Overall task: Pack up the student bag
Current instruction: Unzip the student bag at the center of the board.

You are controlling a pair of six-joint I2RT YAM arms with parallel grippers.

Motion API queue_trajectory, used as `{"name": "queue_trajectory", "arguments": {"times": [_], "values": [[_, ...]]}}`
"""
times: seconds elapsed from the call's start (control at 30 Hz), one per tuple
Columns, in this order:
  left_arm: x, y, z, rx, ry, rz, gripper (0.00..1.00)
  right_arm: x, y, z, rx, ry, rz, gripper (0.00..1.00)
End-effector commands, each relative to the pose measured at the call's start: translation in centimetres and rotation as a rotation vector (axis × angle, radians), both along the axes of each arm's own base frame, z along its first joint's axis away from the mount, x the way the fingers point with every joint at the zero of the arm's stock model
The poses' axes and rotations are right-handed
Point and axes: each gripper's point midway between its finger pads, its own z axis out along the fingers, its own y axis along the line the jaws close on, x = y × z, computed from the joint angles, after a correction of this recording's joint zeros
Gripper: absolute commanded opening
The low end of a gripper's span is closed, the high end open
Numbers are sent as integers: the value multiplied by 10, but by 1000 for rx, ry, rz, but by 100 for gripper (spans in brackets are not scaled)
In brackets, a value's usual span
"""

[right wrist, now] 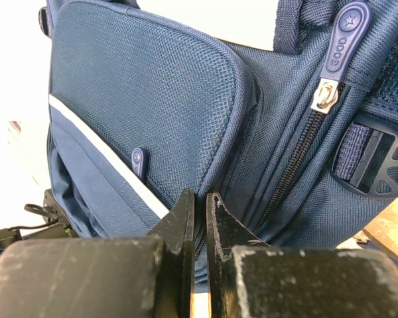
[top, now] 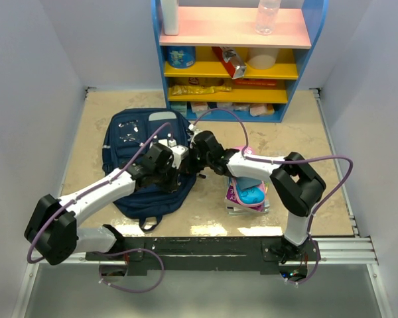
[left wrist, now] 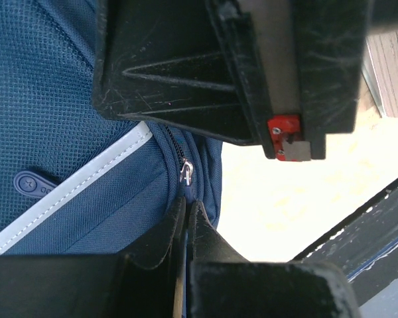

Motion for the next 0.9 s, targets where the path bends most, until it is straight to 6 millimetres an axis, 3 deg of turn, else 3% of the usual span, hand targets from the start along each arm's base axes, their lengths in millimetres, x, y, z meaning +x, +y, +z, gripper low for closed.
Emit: {"name": "queue_trajectory", "arguments": {"times": [0.0,0.2,0.27,0.4,0.53,0.67,0.87], "values": [[36,9,29,23,-194,-8,0,14,-10,37,38,-55,-50,0],[54,44,39,135,-228,-3,0,48,-33,34,-23,-104,-134,0],[50,54,35,168,-192,4,0,57,-33,39,-34,-133,-137,0],[47,75,34,242,-198,-8,0,70,-44,26,-110,-140,-170,0],[47,76,49,217,-244,-22,0,80,-56,17,-154,-148,-209,0],[38,70,51,199,-186,-56,0,83,-61,12,-181,-144,-228,0],[26,53,76,121,-143,-113,0,93,-58,11,-188,-156,-254,0]]}}
